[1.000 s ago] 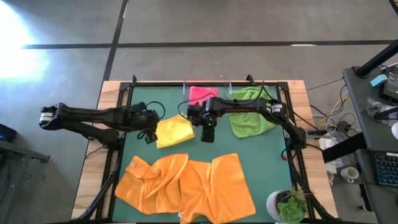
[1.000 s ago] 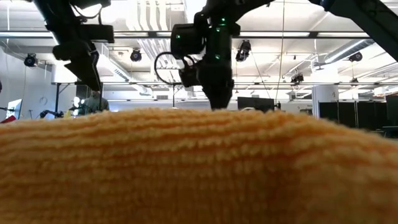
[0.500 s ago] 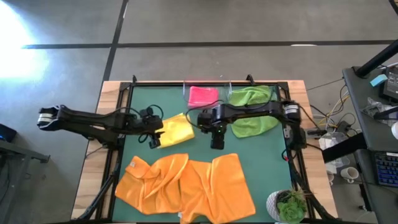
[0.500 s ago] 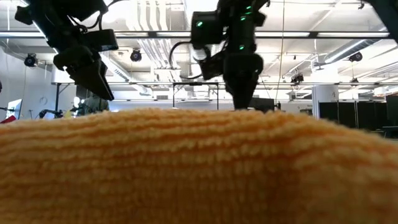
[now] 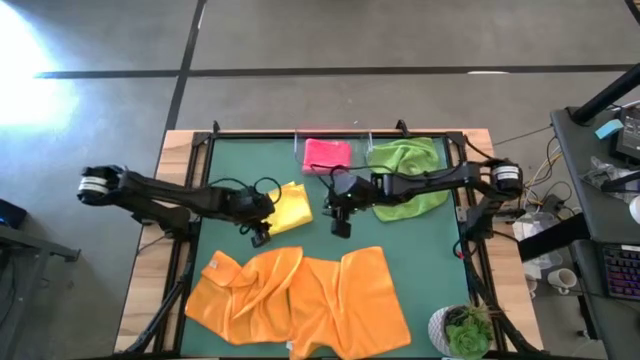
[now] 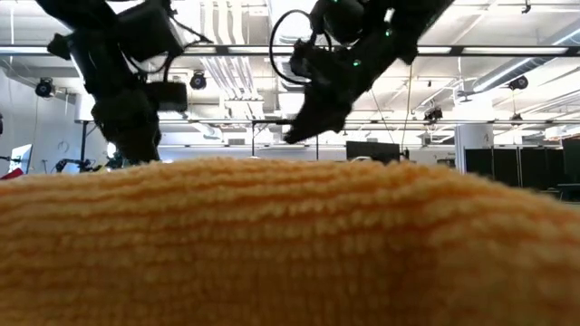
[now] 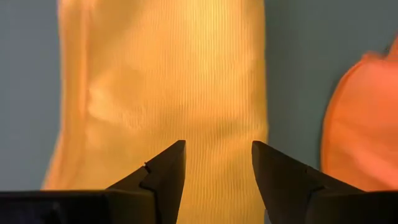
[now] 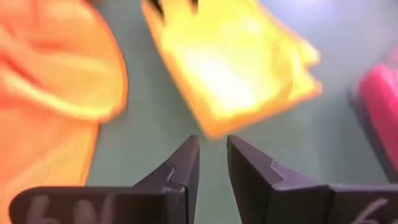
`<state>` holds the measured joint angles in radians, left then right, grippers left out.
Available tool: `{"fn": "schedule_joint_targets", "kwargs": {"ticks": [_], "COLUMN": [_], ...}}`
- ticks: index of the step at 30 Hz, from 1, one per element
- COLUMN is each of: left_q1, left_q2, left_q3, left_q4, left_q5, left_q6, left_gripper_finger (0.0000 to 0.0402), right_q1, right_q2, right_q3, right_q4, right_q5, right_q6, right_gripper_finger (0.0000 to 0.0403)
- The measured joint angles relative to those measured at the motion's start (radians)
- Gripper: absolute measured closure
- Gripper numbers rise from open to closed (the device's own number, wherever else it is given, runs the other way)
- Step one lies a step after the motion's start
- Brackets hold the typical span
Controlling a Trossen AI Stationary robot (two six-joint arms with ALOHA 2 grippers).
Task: Fold microfiber towels
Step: Fold the yellow microfiber towel
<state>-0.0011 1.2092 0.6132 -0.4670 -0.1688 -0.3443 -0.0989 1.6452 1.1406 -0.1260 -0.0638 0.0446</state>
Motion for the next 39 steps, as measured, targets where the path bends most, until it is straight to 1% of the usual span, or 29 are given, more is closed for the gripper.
{"fn": "schedule_joint_targets", "kwargs": {"ticks": [2, 6, 8, 10, 13, 17, 23, 26, 31, 35, 39], "left_q1": [0.0, -0.005, -0.01, -0.011, -0.011, -0.011, -0.012, -0.012, -0.013, -0.013, -0.021], "left_q2": [0.042, 0.101, 0.121, 0.139, 0.162, 0.19, 0.202, 0.202, 0.204, 0.201, 0.193], "left_q3": [0.0, 0.002, 0.003, 0.002, 0.002, 0.004, 0.005, 0.016, 0.048, 0.067, 0.101], "left_q4": [-0.004, -0.004, 0.001, 0.002, 0.014, 0.022, 0.033, 0.04, 0.043, 0.024, -0.07], "left_q5": [0.003, 0.012, 0.016, 0.019, 0.019, 0.018, 0.014, 0.016, 0.018, 0.018, 0.027], "left_q6": [-0.036, -0.115, -0.146, -0.148, -0.149, -0.151, -0.15, -0.15, -0.138, -0.113, -0.113], "left_gripper_finger": [0.0233, 0.0233, 0.0233, 0.0233, 0.0233, 0.0233, 0.0233, 0.0233, 0.0233, 0.0233, 0.0233], "right_q1": [-0.004, -0.007, -0.006, -0.005, -0.006, -0.009, -0.011, -0.004, 0.019, 0.023, 0.01], "right_q2": [0.025, 0.103, 0.15, 0.205, 0.281, 0.355, 0.43, 0.436, 0.421, 0.383, 0.313], "right_q3": [-0.026, -0.043, -0.026, 0.016, 0.085, 0.175, 0.273, 0.293, 0.298, 0.298, 0.298], "right_q4": [0.148, 0.343, 0.401, 0.408, 0.35, 0.215, 0.02, -0.038, -0.066, -0.075, -0.123], "right_q5": [-0.002, -0.055, -0.078, -0.078, -0.076, -0.075, -0.075, -0.082, -0.104, -0.118, -0.112], "right_q6": [0.01, 0.047, 0.07, 0.071, 0.072, 0.071, 0.098, 0.125, 0.166, 0.143, 0.088], "right_gripper_finger": [0.033, 0.0331, 0.0333, 0.0335, 0.0335, 0.0335, 0.0335, 0.0335, 0.0335, 0.0335, 0.0335]}}
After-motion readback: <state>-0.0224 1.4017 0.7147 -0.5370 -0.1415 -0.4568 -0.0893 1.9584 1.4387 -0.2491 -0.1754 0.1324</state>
